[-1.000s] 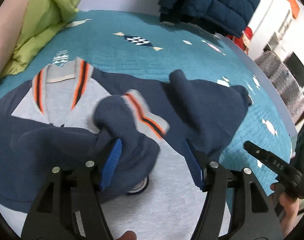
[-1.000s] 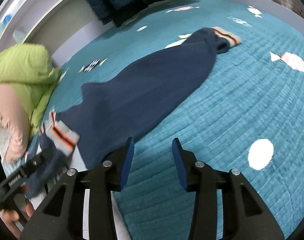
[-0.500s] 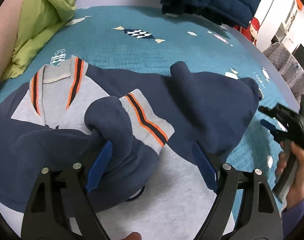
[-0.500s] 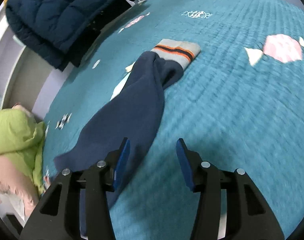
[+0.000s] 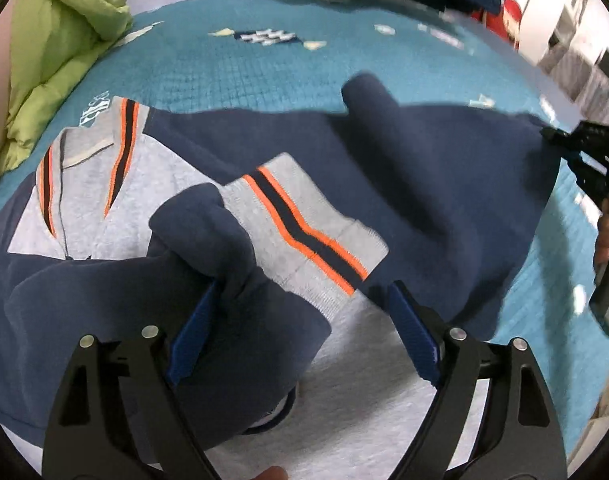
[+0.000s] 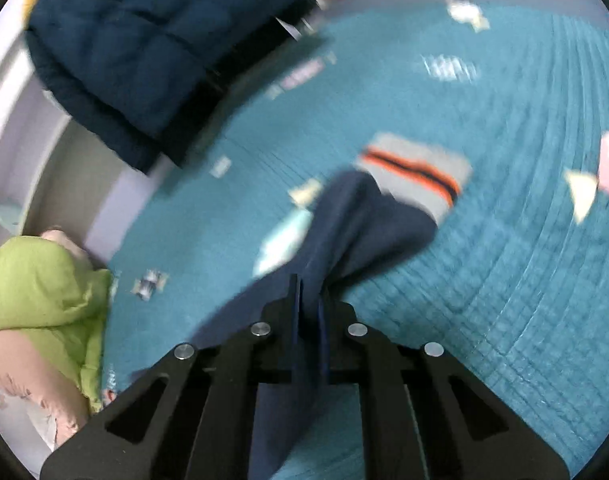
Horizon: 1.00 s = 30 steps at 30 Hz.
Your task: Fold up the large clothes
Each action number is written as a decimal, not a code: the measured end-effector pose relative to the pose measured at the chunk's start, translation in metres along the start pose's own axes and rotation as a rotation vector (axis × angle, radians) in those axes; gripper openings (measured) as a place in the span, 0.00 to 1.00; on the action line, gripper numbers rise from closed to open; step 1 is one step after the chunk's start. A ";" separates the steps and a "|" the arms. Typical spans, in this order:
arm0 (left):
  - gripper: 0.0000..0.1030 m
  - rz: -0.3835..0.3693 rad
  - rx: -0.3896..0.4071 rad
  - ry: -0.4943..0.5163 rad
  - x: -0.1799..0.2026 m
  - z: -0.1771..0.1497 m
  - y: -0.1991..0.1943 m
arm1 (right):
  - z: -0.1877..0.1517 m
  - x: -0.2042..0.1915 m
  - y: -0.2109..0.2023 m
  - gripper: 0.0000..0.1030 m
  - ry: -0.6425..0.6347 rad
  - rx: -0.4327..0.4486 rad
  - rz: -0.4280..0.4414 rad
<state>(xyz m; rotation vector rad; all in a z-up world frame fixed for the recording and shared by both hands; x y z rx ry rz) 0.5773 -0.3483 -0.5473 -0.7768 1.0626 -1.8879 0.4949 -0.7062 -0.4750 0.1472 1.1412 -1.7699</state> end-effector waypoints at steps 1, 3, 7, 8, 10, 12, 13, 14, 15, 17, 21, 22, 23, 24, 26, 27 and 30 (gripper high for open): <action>0.82 -0.021 -0.005 -0.022 -0.002 0.000 -0.002 | 0.002 -0.008 -0.008 0.07 -0.023 0.016 0.007; 0.82 -0.037 -0.022 -0.042 -0.003 0.002 -0.003 | 0.005 -0.036 -0.030 0.07 -0.083 0.062 0.040; 0.84 -0.075 0.021 -0.062 -0.008 0.004 -0.028 | -0.002 -0.101 -0.063 0.07 -0.225 0.109 0.097; 0.87 -0.087 0.039 -0.065 -0.011 0.005 -0.038 | -0.008 -0.123 -0.072 0.07 -0.272 0.119 0.116; 0.87 -0.092 0.085 -0.081 -0.027 0.004 -0.064 | -0.027 -0.169 -0.086 0.07 -0.375 0.117 0.154; 0.87 -0.057 0.101 -0.099 -0.047 0.000 -0.080 | -0.050 -0.211 -0.092 0.07 -0.462 0.116 0.179; 0.87 -0.025 0.113 -0.121 -0.067 -0.003 -0.092 | -0.068 -0.235 -0.094 0.07 -0.510 0.103 0.204; 0.87 0.006 0.125 -0.145 -0.088 -0.006 -0.102 | -0.084 -0.252 -0.093 0.07 -0.542 0.091 0.224; 0.87 0.045 0.134 -0.169 -0.109 -0.011 -0.113 | -0.108 -0.276 -0.093 0.07 -0.590 0.079 0.244; 0.87 0.126 0.153 -0.219 -0.151 -0.022 -0.132 | -0.154 -0.312 -0.088 0.07 -0.666 0.039 0.274; 0.87 0.232 0.175 -0.314 -0.227 -0.048 -0.165 | -0.276 -0.370 -0.063 0.07 -0.845 -0.088 0.305; 0.87 0.251 0.176 -0.349 -0.247 -0.059 -0.174 | -0.307 -0.374 -0.050 0.08 -0.871 -0.135 0.286; 0.87 0.264 0.174 -0.368 -0.260 -0.066 -0.179 | -0.329 -0.377 -0.041 0.10 -0.886 -0.178 0.276; 0.87 0.277 0.172 -0.380 -0.269 -0.073 -0.183 | -0.357 -0.376 -0.025 0.10 -0.911 -0.239 0.238; 0.87 0.293 0.166 -0.410 -0.290 -0.087 -0.190 | -0.394 -0.369 -0.003 0.19 -0.956 -0.310 0.171; 0.87 0.287 0.163 -0.429 -0.298 -0.096 -0.194 | -0.409 -0.366 0.004 0.23 -0.971 -0.343 0.142; 0.87 0.276 0.162 -0.459 -0.309 -0.105 -0.202 | -0.414 -0.357 0.003 0.35 -0.947 -0.365 0.134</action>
Point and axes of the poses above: each gripper's, at about its wrist camera, not at the fingertips, and y roughly the way its jaws point, x to its right, z to its top, the point moved 8 cm from there along y, roughly the way its jaws point, and after that the axes turned 3 degrees about -x, right-handed, at the moved point
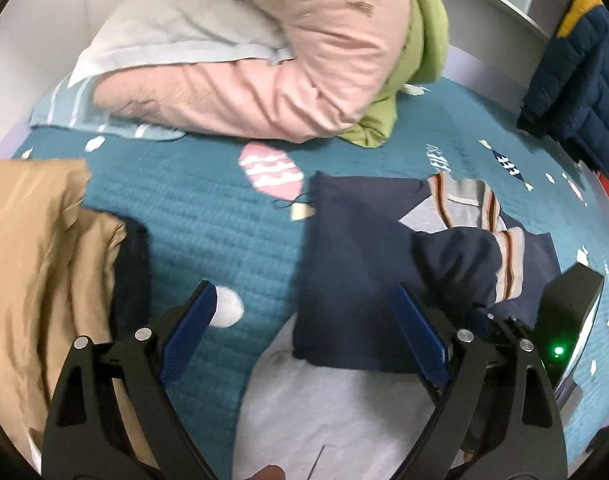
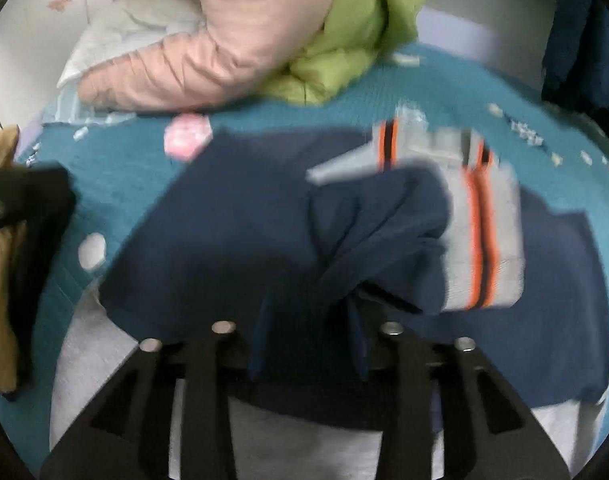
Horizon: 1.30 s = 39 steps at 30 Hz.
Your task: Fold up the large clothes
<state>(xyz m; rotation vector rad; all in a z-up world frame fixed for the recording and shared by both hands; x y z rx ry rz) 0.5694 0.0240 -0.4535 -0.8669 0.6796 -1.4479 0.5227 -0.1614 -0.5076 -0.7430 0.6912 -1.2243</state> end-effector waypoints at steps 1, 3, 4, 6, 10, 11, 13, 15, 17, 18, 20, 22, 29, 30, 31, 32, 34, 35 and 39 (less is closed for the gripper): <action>0.87 -0.004 0.002 -0.003 -0.002 -0.002 -0.003 | -0.001 0.004 -0.007 0.43 0.015 0.010 0.003; 0.87 -0.007 0.011 -0.004 0.000 -0.002 -0.005 | 0.002 0.019 -0.029 0.55 0.078 0.057 0.038; 0.87 -0.008 0.012 -0.005 0.002 -0.003 -0.005 | 0.003 0.028 -0.039 0.56 0.103 0.070 0.055; 0.87 -0.021 0.011 -0.008 0.011 -0.001 -0.005 | 0.004 0.045 -0.055 0.56 0.150 0.092 0.052; 0.87 -0.053 0.011 0.068 0.054 0.002 -0.001 | -0.006 0.117 -0.072 0.56 0.315 0.115 -0.001; 0.87 -0.063 0.006 0.106 0.074 0.002 0.002 | -0.011 0.138 -0.070 0.44 0.348 0.101 -0.015; 0.87 -0.071 -0.008 0.162 0.106 0.001 0.010 | -0.023 0.174 -0.061 0.25 0.402 0.058 -0.030; 0.87 -0.078 -0.014 0.229 0.145 -0.001 0.018 | -0.038 0.201 -0.050 0.13 0.443 0.009 -0.032; 0.88 -0.077 -0.034 0.285 0.177 -0.006 0.029 | -0.053 0.216 -0.040 0.10 0.473 -0.033 -0.018; 0.88 -0.073 -0.044 0.319 0.195 -0.008 0.035 | -0.057 0.220 -0.038 0.08 0.484 -0.038 -0.009; 0.88 -0.064 -0.052 0.378 0.221 -0.012 0.046 | -0.062 0.223 -0.034 0.08 0.494 -0.043 0.019; 0.88 -0.044 -0.086 0.441 0.242 -0.018 0.064 | -0.062 0.222 -0.034 0.08 0.491 -0.038 0.029; 0.87 0.076 -0.154 0.468 0.248 -0.024 0.113 | -0.062 0.221 -0.031 0.09 0.452 -0.036 0.006; 0.87 0.068 -0.161 0.455 0.247 -0.023 0.115 | -0.062 0.221 -0.031 0.09 0.444 -0.035 0.000; 0.80 0.056 -0.169 0.446 0.246 -0.022 0.115 | -0.062 0.221 -0.031 0.09 0.440 -0.034 -0.004; 0.72 0.027 -0.183 0.431 0.244 -0.020 0.114 | -0.063 0.221 -0.032 0.09 0.435 -0.033 -0.007; 0.53 -0.009 -0.181 0.372 0.235 -0.012 0.108 | -0.063 0.221 -0.032 0.09 0.430 -0.035 -0.012; 0.43 -0.025 -0.176 0.337 0.225 -0.007 0.103 | -0.063 0.221 -0.032 0.09 0.427 -0.037 -0.015; 0.39 -0.117 -0.127 0.200 0.180 0.013 0.077 | -0.062 0.220 -0.031 0.09 0.416 -0.045 -0.030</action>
Point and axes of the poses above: each gripper's, at about its wrist camera, not at the fingertips, and y roughly the way its jaws point, x to its right, z to its top, the point moved 8 cm from there along y, roughly the way its jaws point, and after that the axes turned 3 degrees about -x, right-handed, at the moved point
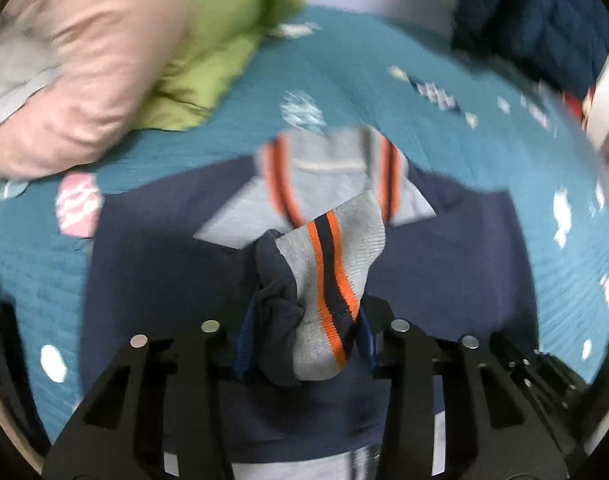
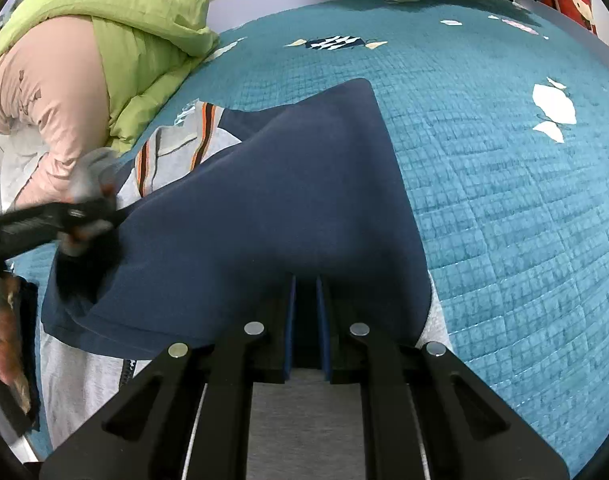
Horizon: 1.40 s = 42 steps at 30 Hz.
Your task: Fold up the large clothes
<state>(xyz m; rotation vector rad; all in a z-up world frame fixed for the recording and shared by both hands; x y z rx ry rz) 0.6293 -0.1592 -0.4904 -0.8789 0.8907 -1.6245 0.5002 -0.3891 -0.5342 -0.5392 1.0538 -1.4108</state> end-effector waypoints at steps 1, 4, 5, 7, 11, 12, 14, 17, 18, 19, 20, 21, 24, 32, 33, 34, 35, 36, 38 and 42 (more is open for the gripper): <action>0.38 -0.018 0.016 -0.032 -0.016 0.000 -0.009 | 0.000 0.000 0.000 0.09 -0.003 -0.001 -0.005; 0.36 -0.099 0.032 -0.139 -0.056 -0.006 -0.029 | 0.000 -0.001 0.001 0.10 -0.015 -0.002 -0.023; 0.36 -0.131 0.031 -0.169 -0.068 -0.011 -0.032 | 0.000 -0.002 0.001 0.10 -0.020 -0.003 -0.032; 0.37 -0.136 0.032 -0.215 -0.090 -0.020 -0.033 | 0.000 -0.001 0.001 0.11 -0.019 -0.005 -0.039; 0.43 -0.109 -0.057 -0.317 -0.132 -0.058 -0.015 | 0.001 -0.002 0.002 0.11 -0.022 -0.012 -0.053; 0.43 -0.112 -0.066 -0.329 -0.139 -0.065 -0.012 | 0.001 -0.002 0.002 0.11 -0.025 -0.014 -0.055; 0.46 -0.126 -0.056 -0.327 -0.144 -0.067 -0.014 | 0.002 -0.002 0.000 0.12 -0.027 -0.024 -0.055; 0.53 -0.102 -0.026 -0.305 -0.150 -0.058 -0.025 | 0.010 -0.004 -0.009 0.28 -0.018 -0.025 -0.033; 0.56 -0.103 -0.001 -0.306 -0.151 -0.052 -0.030 | 0.016 -0.006 -0.015 0.33 -0.029 -0.008 -0.033; 0.68 -0.106 0.019 -0.309 -0.154 -0.046 -0.033 | 0.023 -0.008 -0.021 0.40 -0.048 0.010 -0.040; 0.80 -0.104 0.041 -0.314 -0.157 -0.038 -0.038 | 0.028 -0.009 -0.024 0.42 -0.061 0.018 -0.043; 0.84 -0.094 0.056 -0.319 -0.159 -0.031 -0.040 | 0.037 -0.010 -0.026 0.43 -0.075 0.022 -0.043; 0.84 -0.079 0.015 -0.305 -0.165 -0.006 -0.029 | 0.063 -0.003 -0.022 0.46 -0.063 0.018 -0.057; 0.85 0.058 -0.119 -0.139 -0.154 0.033 0.030 | 0.128 0.036 0.022 0.52 0.122 -0.048 -0.015; 0.85 0.097 -0.142 -0.120 -0.154 0.035 0.040 | 0.132 0.041 0.028 0.52 0.125 -0.061 -0.042; 0.85 0.119 -0.162 -0.108 -0.154 0.035 0.047 | 0.136 0.045 0.033 0.52 0.124 -0.063 -0.058; 0.85 0.135 -0.181 -0.093 -0.154 0.035 0.055 | 0.138 0.047 0.036 0.54 0.127 -0.067 -0.066; 0.85 0.143 -0.195 -0.085 -0.154 0.034 0.062 | 0.140 0.051 0.042 0.55 0.140 -0.079 -0.076; 0.86 0.137 -0.210 -0.091 -0.154 0.032 0.069 | 0.141 0.055 0.053 0.57 0.161 -0.100 -0.058; 0.95 0.108 -0.226 -0.151 -0.162 0.033 0.077 | 0.141 0.048 0.071 0.57 0.150 -0.137 0.005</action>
Point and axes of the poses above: each gripper's, at about its wrist camera, not at the fingertips, and y roughly the way its jaws point, x to its right, z to its top, the point moved 8 cm from there along y, roughly the way its jaws point, and after that the axes turned 3 degrees about -x, right-handed, at the moved point
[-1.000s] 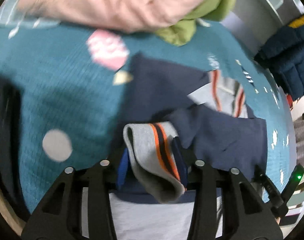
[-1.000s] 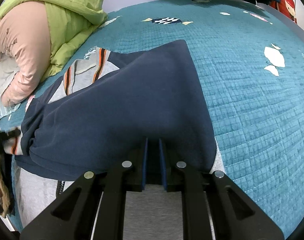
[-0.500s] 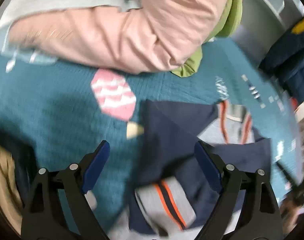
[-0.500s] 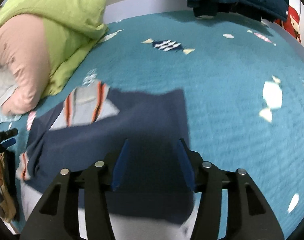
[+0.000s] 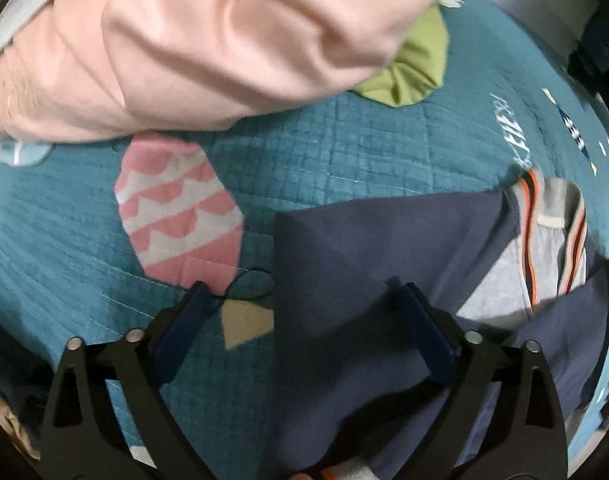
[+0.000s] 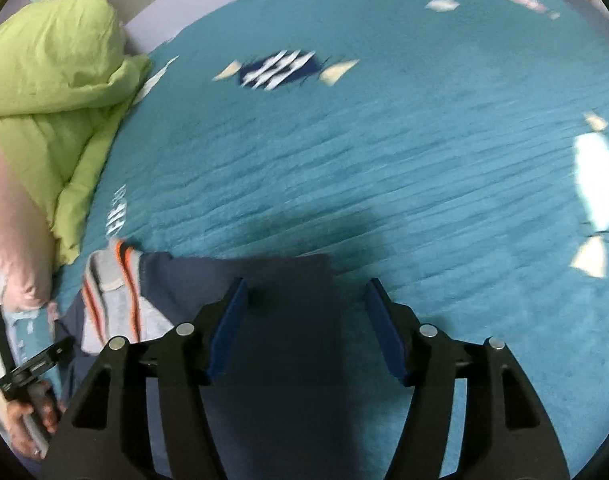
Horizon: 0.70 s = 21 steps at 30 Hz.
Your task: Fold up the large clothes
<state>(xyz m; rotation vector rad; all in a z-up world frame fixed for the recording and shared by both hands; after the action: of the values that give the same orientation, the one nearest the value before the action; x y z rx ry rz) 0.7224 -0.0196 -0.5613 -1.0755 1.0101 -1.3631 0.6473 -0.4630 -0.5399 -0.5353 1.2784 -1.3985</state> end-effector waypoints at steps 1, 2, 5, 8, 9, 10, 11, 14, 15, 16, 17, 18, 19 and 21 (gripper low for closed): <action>0.95 -0.002 -0.004 0.000 -0.001 0.001 0.001 | 0.000 -0.003 0.000 0.56 -0.014 0.008 0.001; 0.95 0.002 -0.006 0.005 -0.001 0.001 0.003 | 0.000 -0.006 0.001 0.53 -0.030 0.007 0.007; 0.95 0.017 -0.027 0.023 0.001 0.001 0.004 | -0.003 -0.011 0.002 0.14 -0.088 0.012 -0.057; 0.63 -0.022 -0.009 0.030 0.008 0.001 -0.004 | -0.006 -0.017 -0.004 0.06 -0.126 0.040 -0.047; 0.52 -0.025 0.003 0.049 0.011 0.000 -0.008 | -0.006 -0.018 -0.009 0.05 -0.126 0.058 -0.036; 0.27 -0.028 0.020 0.078 0.016 -0.001 -0.015 | -0.006 -0.020 -0.014 0.05 -0.127 0.074 -0.027; 0.04 -0.044 0.025 0.104 0.020 -0.002 -0.021 | -0.007 -0.021 -0.018 0.05 -0.125 0.087 -0.021; 0.04 -0.080 0.062 0.102 0.020 -0.005 -0.038 | -0.012 -0.025 -0.036 0.04 -0.125 0.126 -0.002; 0.04 -0.090 0.075 0.100 0.020 -0.007 -0.044 | -0.015 -0.027 -0.042 0.04 -0.129 0.137 -0.002; 0.04 -0.109 0.090 0.099 0.019 -0.010 -0.053 | -0.019 -0.030 -0.052 0.04 -0.133 0.155 0.008; 0.04 -0.121 0.107 0.098 0.019 -0.014 -0.062 | -0.021 -0.033 -0.059 0.04 -0.137 0.165 0.013; 0.04 -0.142 0.126 0.101 0.020 -0.018 -0.074 | -0.025 -0.035 -0.068 0.04 -0.138 0.179 0.019; 0.04 -0.158 0.141 0.107 0.026 -0.018 -0.081 | -0.029 -0.038 -0.081 0.04 -0.137 0.195 0.037; 0.04 -0.186 0.182 0.119 0.033 -0.028 -0.102 | -0.034 -0.043 -0.100 0.04 -0.134 0.217 0.067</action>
<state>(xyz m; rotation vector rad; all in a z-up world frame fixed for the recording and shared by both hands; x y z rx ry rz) 0.6709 -0.0456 -0.4670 -0.9799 0.8682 -1.6533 0.5894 -0.4309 -0.4476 -0.4266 1.0149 -1.4010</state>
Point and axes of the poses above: each gripper's, at about its wrist camera, not at the fingertips, and y roughly the way its jaws point, x to its right, z to its top, the point moved 8 cm from there along y, roughly the way its jaws point, and after that the axes turned 3 degrees about -x, right-handed, at the moved point
